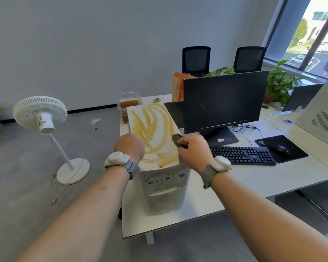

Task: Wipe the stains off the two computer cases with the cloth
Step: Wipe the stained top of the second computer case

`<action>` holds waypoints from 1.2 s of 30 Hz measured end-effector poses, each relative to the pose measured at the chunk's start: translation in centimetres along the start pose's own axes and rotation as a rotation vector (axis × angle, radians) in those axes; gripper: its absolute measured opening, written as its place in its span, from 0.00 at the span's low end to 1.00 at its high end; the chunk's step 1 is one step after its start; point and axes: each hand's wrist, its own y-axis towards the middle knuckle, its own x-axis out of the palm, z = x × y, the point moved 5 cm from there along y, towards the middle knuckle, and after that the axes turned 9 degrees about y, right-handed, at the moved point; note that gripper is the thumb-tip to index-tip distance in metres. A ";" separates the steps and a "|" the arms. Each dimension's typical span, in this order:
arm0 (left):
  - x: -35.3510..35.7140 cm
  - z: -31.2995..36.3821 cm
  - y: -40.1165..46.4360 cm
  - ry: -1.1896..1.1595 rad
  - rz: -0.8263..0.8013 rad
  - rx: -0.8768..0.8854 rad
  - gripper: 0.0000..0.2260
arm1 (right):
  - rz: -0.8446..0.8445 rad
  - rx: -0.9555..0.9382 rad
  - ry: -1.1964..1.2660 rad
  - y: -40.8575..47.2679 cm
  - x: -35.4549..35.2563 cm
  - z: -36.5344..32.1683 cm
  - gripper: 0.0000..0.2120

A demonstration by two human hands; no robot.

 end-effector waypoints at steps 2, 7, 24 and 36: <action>0.2 0.0 0.2 0.051 -0.001 0.007 0.12 | -0.035 -0.002 -0.073 0.1 -0.2 -0.2 0.14; 0.2 0.1 0.3 0.029 0.006 0.012 0.11 | -0.102 -0.006 -0.031 0.7 -1.4 -1.1 0.14; 0.1 0.1 0.2 0.052 0.029 0.017 0.14 | -0.190 -0.009 -0.030 -2.3 -1.6 -1.5 0.16; 0.3 -0.2 0.3 0.037 0.070 -0.024 0.15 | -0.200 -0.048 -0.149 -2.7 -1.0 -3.2 0.16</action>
